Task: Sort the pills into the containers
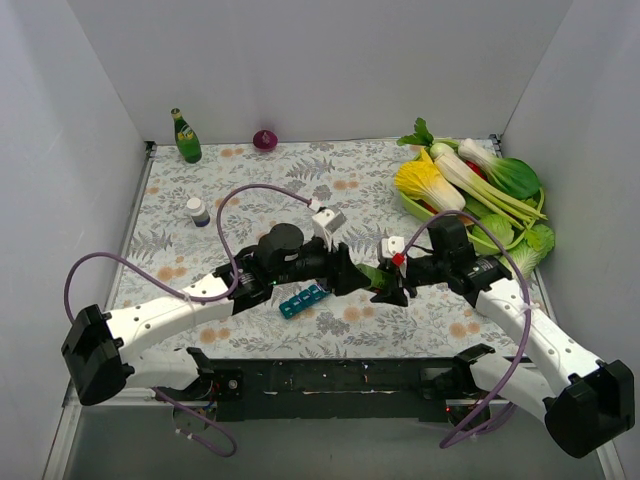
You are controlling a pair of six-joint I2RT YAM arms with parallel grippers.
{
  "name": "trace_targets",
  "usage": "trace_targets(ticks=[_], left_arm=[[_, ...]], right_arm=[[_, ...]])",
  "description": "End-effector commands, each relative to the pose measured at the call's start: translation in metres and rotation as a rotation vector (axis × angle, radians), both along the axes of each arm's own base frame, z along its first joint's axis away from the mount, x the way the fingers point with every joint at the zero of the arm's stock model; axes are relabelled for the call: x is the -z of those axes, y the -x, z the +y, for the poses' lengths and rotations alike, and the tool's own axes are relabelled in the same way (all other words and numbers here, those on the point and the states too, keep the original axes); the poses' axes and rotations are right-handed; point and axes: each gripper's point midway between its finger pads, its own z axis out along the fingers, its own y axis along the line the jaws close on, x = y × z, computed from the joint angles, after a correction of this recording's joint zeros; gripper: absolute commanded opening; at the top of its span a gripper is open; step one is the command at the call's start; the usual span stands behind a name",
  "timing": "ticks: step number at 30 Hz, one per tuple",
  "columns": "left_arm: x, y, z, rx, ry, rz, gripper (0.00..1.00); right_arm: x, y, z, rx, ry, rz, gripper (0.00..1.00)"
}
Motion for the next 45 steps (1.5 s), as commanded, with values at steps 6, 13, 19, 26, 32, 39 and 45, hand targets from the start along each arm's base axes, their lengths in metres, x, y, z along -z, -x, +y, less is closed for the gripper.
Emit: trace_targets(ticks=[6,13,19,26,32,39,45], left_arm=[[0.004,-0.014,-0.009,-0.526,0.129,1.043,0.00],[0.004,-0.017,-0.008,-0.517,0.095,0.977,0.27],[-0.019,-0.009,0.012,-0.376,0.184,0.705,0.98],[-0.019,0.014,0.054,-0.155,0.071,0.186,0.98],[-0.008,0.061,0.058,0.278,0.068,-0.554,0.98],[-0.019,0.019,0.018,0.284,-0.031,-0.758,0.98],[-0.012,0.014,-0.002,0.306,-0.021,-0.752,0.98]], right_arm=[[0.002,-0.047,-0.009,0.251,0.048,-0.047,0.01],[0.001,-0.046,-0.010,0.251,0.039,-0.037,0.01],[-0.003,-0.040,-0.008,0.219,0.011,-0.014,0.01],[-0.005,-0.019,-0.003,0.111,-0.033,0.006,0.01],[-0.009,0.020,0.003,-0.121,-0.120,0.009,0.01],[-0.003,0.020,0.000,-0.120,-0.097,-0.009,0.01],[-0.001,0.020,0.000,-0.119,-0.093,-0.012,0.01]])
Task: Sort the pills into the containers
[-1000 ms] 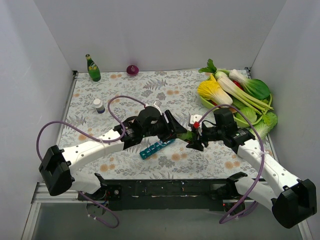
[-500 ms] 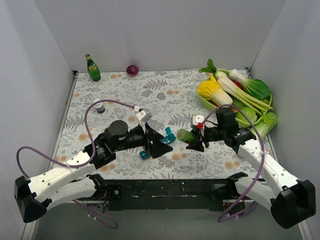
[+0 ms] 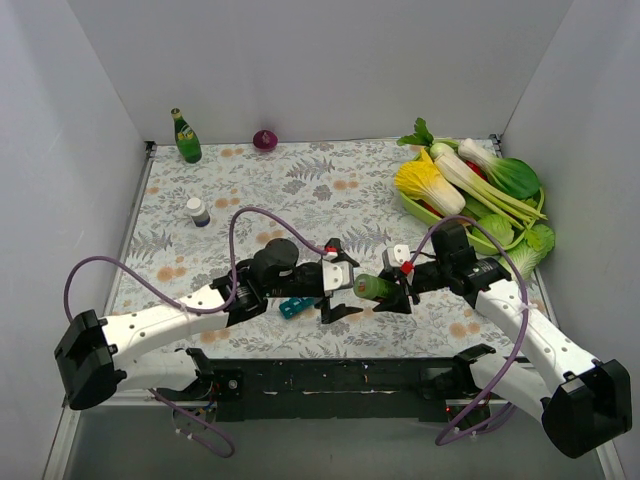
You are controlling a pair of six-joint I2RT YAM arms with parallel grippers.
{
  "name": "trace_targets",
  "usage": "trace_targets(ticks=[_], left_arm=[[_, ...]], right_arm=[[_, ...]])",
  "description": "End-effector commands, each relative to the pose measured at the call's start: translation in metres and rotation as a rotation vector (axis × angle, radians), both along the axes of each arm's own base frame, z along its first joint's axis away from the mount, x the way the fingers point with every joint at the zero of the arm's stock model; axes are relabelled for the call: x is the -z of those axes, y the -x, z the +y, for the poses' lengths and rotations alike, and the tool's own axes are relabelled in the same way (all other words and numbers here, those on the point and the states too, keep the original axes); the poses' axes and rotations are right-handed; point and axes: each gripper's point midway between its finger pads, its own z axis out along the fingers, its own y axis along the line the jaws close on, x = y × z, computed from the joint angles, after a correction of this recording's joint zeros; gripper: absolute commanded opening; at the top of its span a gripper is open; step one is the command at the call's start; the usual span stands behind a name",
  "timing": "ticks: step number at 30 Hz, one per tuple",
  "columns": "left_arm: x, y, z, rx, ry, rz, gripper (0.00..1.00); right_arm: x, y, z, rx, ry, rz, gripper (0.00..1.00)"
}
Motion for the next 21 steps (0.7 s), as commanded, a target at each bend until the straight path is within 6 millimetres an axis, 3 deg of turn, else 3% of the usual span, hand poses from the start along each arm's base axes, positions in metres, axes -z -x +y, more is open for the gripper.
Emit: trace_targets(ticks=[1,5,6,8,12,13,15,17,19,21], left_arm=[[-0.031,0.000,-0.015,0.050,0.081,-0.100,0.96],[-0.031,0.003,-0.021,0.054,0.078,-0.013,0.73],[-0.026,0.004,-0.024,0.061,0.060,0.023,0.59],[-0.022,0.004,-0.026,0.054,0.052,0.065,0.45],[-0.025,0.006,-0.029,0.026,0.091,0.161,0.05],[-0.025,0.008,-0.028,0.002,0.099,0.232,0.00],[-0.025,0.003,-0.025,-0.064,0.113,0.328,0.00],[-0.026,-0.004,-0.023,-0.187,0.140,0.537,0.00],[-0.009,-0.025,-0.013,-0.424,0.119,0.716,0.00],[0.000,-0.020,-0.011,-0.515,0.092,0.925,0.00]], right_arm=[[-0.008,0.005,0.001,-0.034,-0.041,-0.028,0.01],[-0.006,0.005,0.002,-0.033,-0.043,-0.025,0.01],[-0.006,0.004,0.002,-0.032,-0.043,-0.025,0.01],[-0.006,0.005,0.002,-0.032,-0.043,-0.022,0.01],[-0.005,0.004,0.001,-0.023,-0.034,-0.022,0.01],[-0.004,0.002,0.000,-0.013,-0.027,-0.025,0.01],[-0.002,-0.002,0.000,0.015,-0.016,-0.018,0.01],[0.001,-0.012,-0.002,0.070,0.013,-0.034,0.01],[0.004,-0.026,-0.005,0.146,0.043,-0.042,0.01],[0.006,-0.034,-0.007,0.186,0.055,-0.047,0.01]])
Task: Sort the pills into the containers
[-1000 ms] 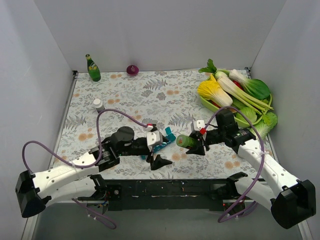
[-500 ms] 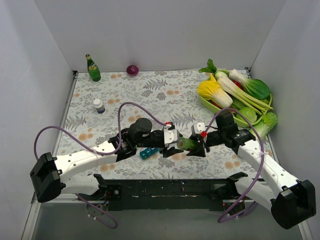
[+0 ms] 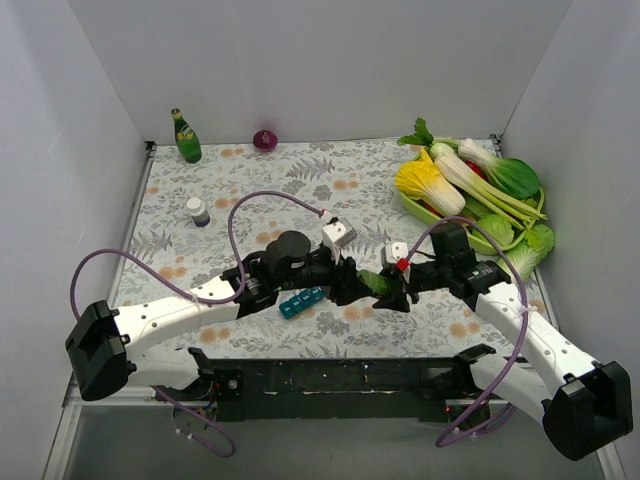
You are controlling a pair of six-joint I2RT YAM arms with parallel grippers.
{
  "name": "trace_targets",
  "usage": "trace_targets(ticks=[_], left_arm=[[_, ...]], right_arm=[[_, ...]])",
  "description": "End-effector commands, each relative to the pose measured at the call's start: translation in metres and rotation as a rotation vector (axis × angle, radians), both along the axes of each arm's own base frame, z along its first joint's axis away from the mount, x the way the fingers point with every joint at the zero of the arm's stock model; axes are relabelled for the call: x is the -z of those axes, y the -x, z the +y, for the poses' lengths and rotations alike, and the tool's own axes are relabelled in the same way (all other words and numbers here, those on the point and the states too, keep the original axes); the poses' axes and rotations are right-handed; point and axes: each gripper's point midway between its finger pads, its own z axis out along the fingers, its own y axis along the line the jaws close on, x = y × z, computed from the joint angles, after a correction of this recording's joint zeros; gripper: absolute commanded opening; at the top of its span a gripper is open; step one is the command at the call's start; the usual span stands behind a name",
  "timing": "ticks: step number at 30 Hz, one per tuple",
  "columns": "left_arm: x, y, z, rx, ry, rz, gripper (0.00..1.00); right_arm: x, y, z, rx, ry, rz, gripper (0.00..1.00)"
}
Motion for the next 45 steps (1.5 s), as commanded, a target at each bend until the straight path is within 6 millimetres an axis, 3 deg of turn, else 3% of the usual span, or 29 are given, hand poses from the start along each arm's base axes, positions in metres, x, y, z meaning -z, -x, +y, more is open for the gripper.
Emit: trace_targets(ticks=[1,2,6,11,14,15,16,19,21,25,29,32,33,35,38,40,45], left_arm=[[-0.005,-0.012,0.006,-0.319,0.036,0.488,0.00],[-0.011,-0.010,0.003,-0.381,0.092,0.650,0.00],[-0.005,-0.006,-0.001,-0.531,0.115,1.007,0.00],[-0.007,-0.004,-0.013,-0.558,0.105,1.160,0.00],[-0.010,-0.003,-0.016,-0.529,0.108,1.169,0.09],[-0.011,-0.004,-0.015,-0.517,0.107,1.160,0.17],[-0.012,-0.002,-0.013,-0.492,0.105,1.131,0.43],[-0.024,0.002,-0.009,-0.421,0.133,1.068,0.87],[-0.032,0.006,-0.001,-0.361,0.151,0.979,0.98],[-0.031,0.024,0.020,-0.198,0.142,0.812,0.98],[-0.019,0.038,0.044,-0.050,0.044,0.489,0.98],[-0.015,0.047,0.060,0.085,0.032,0.116,0.98],[-0.017,0.056,0.064,0.158,0.057,-0.088,0.98],[-0.021,0.055,0.066,0.174,0.081,-0.264,0.98],[-0.038,0.031,0.058,0.133,0.085,-0.470,0.98],[-0.041,0.019,0.044,0.149,0.045,-0.516,0.98],[-0.037,0.011,0.015,0.209,0.019,-0.539,0.98]], right_arm=[[0.000,-0.029,-0.003,0.135,0.030,-0.059,0.01],[0.000,-0.031,-0.004,0.143,0.033,-0.058,0.01],[0.000,-0.038,-0.005,0.176,0.045,-0.060,0.01],[0.001,-0.039,-0.006,0.189,0.050,-0.060,0.01],[0.000,-0.039,-0.007,0.194,0.050,-0.060,0.01],[0.000,-0.039,-0.007,0.194,0.048,-0.061,0.01],[-0.001,-0.038,-0.007,0.193,0.044,-0.059,0.01],[-0.003,-0.036,-0.006,0.182,0.031,-0.053,0.01],[-0.003,-0.032,-0.005,0.167,0.021,-0.047,0.01],[-0.007,-0.026,-0.003,0.131,0.002,-0.036,0.01],[-0.008,-0.017,-0.001,0.080,-0.017,-0.034,0.01],[-0.010,0.001,0.002,-0.014,-0.052,-0.020,0.01],[-0.011,0.005,0.003,-0.040,-0.064,-0.019,0.01],[-0.014,0.013,0.004,-0.082,-0.083,-0.015,0.01],[-0.013,0.016,0.003,-0.093,-0.082,-0.014,0.01],[-0.012,0.016,0.002,-0.092,-0.080,-0.012,0.01],[-0.012,0.015,0.003,-0.096,-0.081,-0.012,0.01]])
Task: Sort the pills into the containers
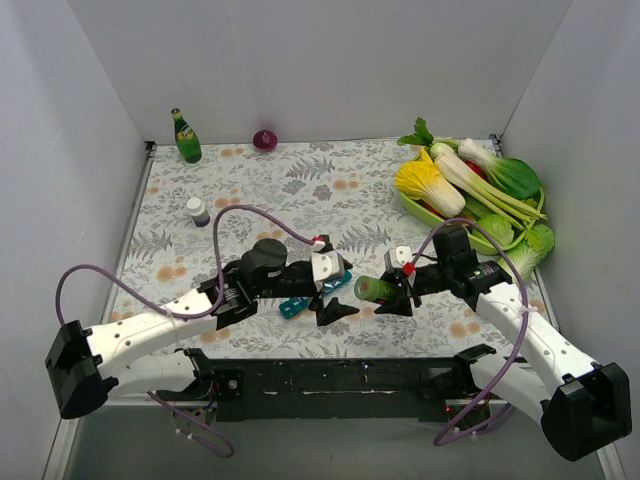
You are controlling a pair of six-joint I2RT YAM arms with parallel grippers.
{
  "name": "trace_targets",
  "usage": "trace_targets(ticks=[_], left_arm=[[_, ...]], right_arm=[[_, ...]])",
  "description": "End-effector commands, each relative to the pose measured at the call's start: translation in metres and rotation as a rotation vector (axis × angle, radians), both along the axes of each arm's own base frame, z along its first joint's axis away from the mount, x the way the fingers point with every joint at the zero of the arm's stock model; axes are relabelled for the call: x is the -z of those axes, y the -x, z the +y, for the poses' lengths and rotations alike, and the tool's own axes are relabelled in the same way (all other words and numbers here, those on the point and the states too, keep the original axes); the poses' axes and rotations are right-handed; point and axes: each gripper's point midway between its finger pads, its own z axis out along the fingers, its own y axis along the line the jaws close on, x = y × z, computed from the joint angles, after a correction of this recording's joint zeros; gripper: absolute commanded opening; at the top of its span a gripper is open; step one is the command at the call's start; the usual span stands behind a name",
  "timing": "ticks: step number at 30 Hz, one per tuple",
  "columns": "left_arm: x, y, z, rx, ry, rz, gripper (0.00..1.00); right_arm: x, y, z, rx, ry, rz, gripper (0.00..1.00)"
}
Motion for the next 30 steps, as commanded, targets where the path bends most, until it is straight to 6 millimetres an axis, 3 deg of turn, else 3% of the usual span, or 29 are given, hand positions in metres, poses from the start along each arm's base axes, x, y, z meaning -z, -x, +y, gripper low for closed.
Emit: trace_targets(ticks=[1,4,7,11,12,14,15,16,20,22,25,26,29,30], left_arm=[[-0.013,-0.014,-0.021,0.033,-0.001,-0.177,0.98],[-0.009,-0.018,-0.027,0.032,-0.017,-0.180,0.97],[-0.010,-0.018,-0.032,0.043,-0.021,-0.156,0.88],[-0.005,-0.015,-0.037,0.056,-0.040,-0.088,0.66],[-0.003,-0.014,-0.038,0.056,-0.043,-0.057,0.48],[0.000,-0.010,-0.039,0.062,-0.051,-0.015,0.29],[0.001,-0.011,-0.039,0.051,-0.054,0.012,0.11],[0.004,-0.009,-0.040,0.041,-0.057,0.071,0.01],[0.013,-0.017,-0.035,-0.143,-0.076,0.333,0.00],[0.011,-0.040,-0.028,-0.347,-0.052,0.448,0.00],[0.009,-0.044,-0.022,-0.509,0.012,0.745,0.00],[0.003,-0.043,-0.021,-0.579,0.073,0.955,0.00],[-0.012,-0.031,-0.032,-0.563,0.103,1.212,0.00],[-0.008,-0.031,-0.038,-0.590,0.093,1.313,0.00]], right_arm=[[-0.011,0.005,0.003,-0.042,-0.044,-0.019,0.01],[-0.009,0.006,0.003,-0.042,-0.045,-0.020,0.01],[-0.009,0.006,0.003,-0.040,-0.046,-0.022,0.01],[-0.009,0.005,0.003,-0.038,-0.046,-0.019,0.01],[-0.009,0.004,0.003,-0.036,-0.044,-0.020,0.01],[-0.008,0.004,0.003,-0.031,-0.041,-0.017,0.01],[-0.008,0.003,0.003,-0.025,-0.037,-0.021,0.01],[-0.007,0.001,0.002,-0.018,-0.033,-0.022,0.01],[-0.005,-0.008,0.000,0.031,-0.007,-0.037,0.01],[-0.003,-0.017,-0.002,0.081,0.015,-0.049,0.01],[-0.001,-0.028,-0.003,0.132,0.033,-0.059,0.01],[-0.001,-0.030,-0.004,0.141,0.036,-0.061,0.01],[0.000,-0.036,-0.005,0.170,0.045,-0.061,0.01],[0.001,-0.037,-0.005,0.176,0.049,-0.059,0.01]])
